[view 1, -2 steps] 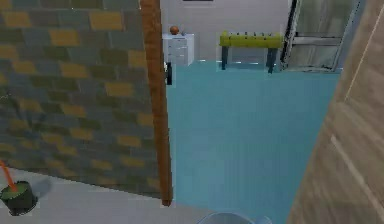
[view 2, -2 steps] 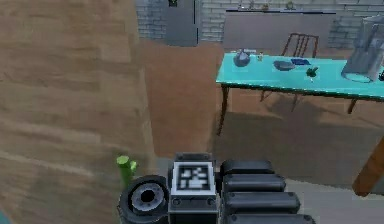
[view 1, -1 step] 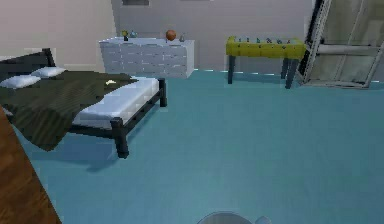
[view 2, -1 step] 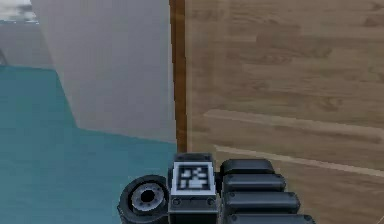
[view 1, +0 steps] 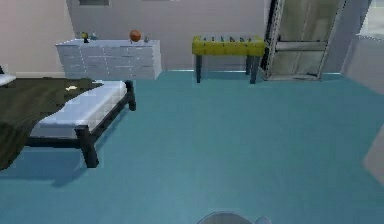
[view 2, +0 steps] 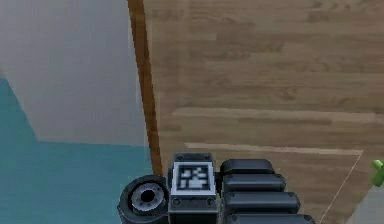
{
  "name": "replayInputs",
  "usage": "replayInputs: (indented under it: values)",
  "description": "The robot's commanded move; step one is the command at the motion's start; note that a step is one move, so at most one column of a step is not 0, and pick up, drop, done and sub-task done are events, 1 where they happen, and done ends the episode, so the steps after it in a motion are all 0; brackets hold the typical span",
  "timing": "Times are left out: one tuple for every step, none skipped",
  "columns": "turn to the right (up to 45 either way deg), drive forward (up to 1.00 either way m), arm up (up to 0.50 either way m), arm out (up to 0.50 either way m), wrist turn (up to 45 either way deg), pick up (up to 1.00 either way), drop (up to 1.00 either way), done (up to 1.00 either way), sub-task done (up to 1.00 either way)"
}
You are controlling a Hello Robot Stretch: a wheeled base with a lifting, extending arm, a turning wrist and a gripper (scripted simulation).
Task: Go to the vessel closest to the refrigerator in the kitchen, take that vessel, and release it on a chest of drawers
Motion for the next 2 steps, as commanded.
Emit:
replayInputs:
  values:
    - [0.0,0.20,0.00,0.00,0.0,0.00,0.00,0.00,0.00]
    - [-3.0,0.00,0.00,0.00,0.0,0.00,0.00,0.00,0.00]
